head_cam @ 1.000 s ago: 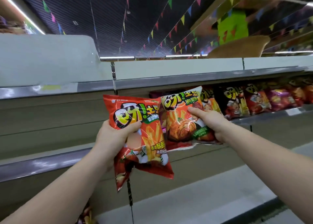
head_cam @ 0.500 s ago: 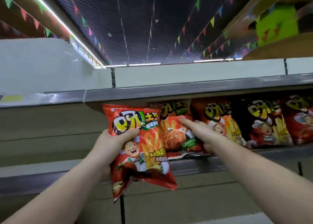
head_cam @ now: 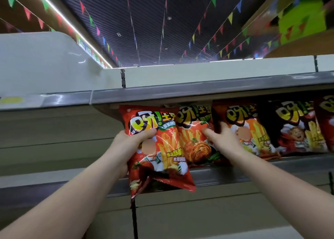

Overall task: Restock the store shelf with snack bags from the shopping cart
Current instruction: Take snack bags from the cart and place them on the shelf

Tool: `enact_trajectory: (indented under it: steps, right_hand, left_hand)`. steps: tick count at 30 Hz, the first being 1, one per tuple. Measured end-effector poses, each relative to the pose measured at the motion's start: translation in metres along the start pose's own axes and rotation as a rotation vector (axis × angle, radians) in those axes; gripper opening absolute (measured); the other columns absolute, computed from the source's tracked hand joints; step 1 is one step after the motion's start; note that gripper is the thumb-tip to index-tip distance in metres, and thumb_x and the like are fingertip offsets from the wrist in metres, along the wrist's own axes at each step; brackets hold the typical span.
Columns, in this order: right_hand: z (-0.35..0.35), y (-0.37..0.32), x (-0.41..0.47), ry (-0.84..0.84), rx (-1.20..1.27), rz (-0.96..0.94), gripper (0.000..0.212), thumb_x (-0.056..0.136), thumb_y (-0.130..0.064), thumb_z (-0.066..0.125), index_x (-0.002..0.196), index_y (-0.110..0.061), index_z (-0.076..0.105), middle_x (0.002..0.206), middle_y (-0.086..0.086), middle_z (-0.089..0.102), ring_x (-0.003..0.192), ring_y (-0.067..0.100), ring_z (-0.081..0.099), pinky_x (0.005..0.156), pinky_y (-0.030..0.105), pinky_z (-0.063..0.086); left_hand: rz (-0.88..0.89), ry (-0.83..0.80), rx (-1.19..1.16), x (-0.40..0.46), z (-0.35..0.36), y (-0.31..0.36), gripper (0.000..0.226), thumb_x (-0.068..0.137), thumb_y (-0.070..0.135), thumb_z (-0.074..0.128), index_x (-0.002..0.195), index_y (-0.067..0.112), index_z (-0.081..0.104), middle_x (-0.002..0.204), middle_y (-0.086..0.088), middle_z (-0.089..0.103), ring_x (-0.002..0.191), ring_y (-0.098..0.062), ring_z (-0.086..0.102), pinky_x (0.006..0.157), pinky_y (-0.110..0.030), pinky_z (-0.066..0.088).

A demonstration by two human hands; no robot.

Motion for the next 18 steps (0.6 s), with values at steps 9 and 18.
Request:
enact_trajectory:
  steps: [9,18]
  right_hand:
    - [0.031,-0.091,-0.066,-0.081,-0.239,-0.577,0.037,0.089,-0.027,0.057,0.125,-0.021,0.055,0.104,-0.009,0.061,0.093,0.007,0.056,0.08,0.014,0.041]
    - [0.106,-0.083,-0.032,-0.329,0.085,-0.001,0.066,0.089,-0.039,0.054,0.146,-0.02,0.025,0.142,0.005,0.043,0.125,0.025,0.045,0.1,0.034,0.04]
  left_hand:
    - [-0.087,0.027,0.009,0.02,-0.025,-0.01,0.042,0.069,0.03,0.081,0.098,0.004,0.065,0.078,-0.014,0.073,0.062,-0.026,0.07,0.059,-0.037,0.06]
    - [-0.249,-0.073,-0.004,0.052,-0.049,-0.021,0.053,0.073,0.048,0.073,0.107,0.007,0.069,0.091,-0.014,0.073,0.071,-0.026,0.069,0.071,-0.037,0.057]
Point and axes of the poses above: each hand's wrist, its own x-axis towards the middle knuckle, its own z-axis out of the palm, y = z × x, the point moved 6 cm from there along x, towards the middle knuckle
